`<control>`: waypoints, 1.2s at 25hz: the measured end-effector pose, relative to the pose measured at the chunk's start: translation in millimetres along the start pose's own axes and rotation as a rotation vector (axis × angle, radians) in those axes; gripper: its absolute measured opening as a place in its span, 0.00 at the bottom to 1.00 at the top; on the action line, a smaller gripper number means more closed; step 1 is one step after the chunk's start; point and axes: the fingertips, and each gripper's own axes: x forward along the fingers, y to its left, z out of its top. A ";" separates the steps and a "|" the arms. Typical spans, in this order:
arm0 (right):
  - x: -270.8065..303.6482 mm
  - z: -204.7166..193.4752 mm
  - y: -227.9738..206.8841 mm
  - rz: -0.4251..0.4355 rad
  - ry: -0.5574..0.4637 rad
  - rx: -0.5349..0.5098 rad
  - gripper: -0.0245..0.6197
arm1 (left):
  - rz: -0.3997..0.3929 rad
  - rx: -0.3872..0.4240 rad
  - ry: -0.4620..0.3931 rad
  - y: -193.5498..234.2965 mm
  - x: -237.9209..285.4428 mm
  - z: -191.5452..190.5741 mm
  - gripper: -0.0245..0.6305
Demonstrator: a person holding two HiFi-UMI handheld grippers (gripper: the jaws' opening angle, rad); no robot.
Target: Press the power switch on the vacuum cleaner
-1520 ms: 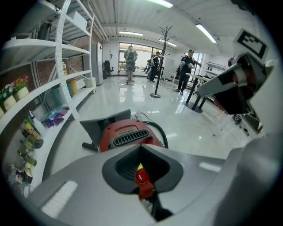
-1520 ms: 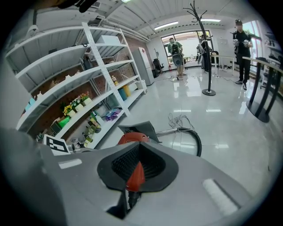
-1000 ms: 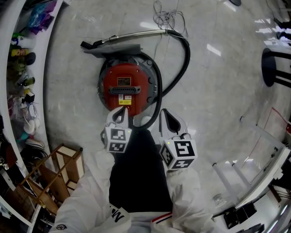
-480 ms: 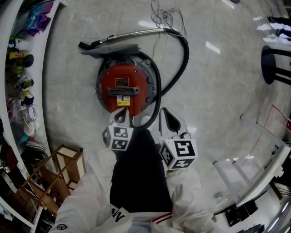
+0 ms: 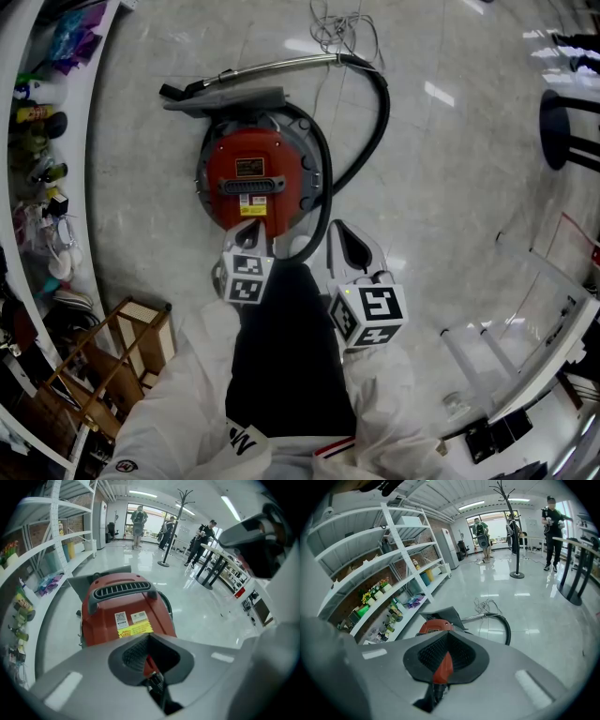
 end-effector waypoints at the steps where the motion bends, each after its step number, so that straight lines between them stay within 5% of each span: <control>1: -0.2 0.1 -0.5 -0.001 -0.001 0.000 0.04 | -0.002 -0.003 0.002 0.1 0.1 -0.3 0.04; 30: 1.3 -10.7 1.8 0.006 0.017 0.003 0.04 | 0.008 -0.028 -0.003 -0.7 2.9 -0.9 0.04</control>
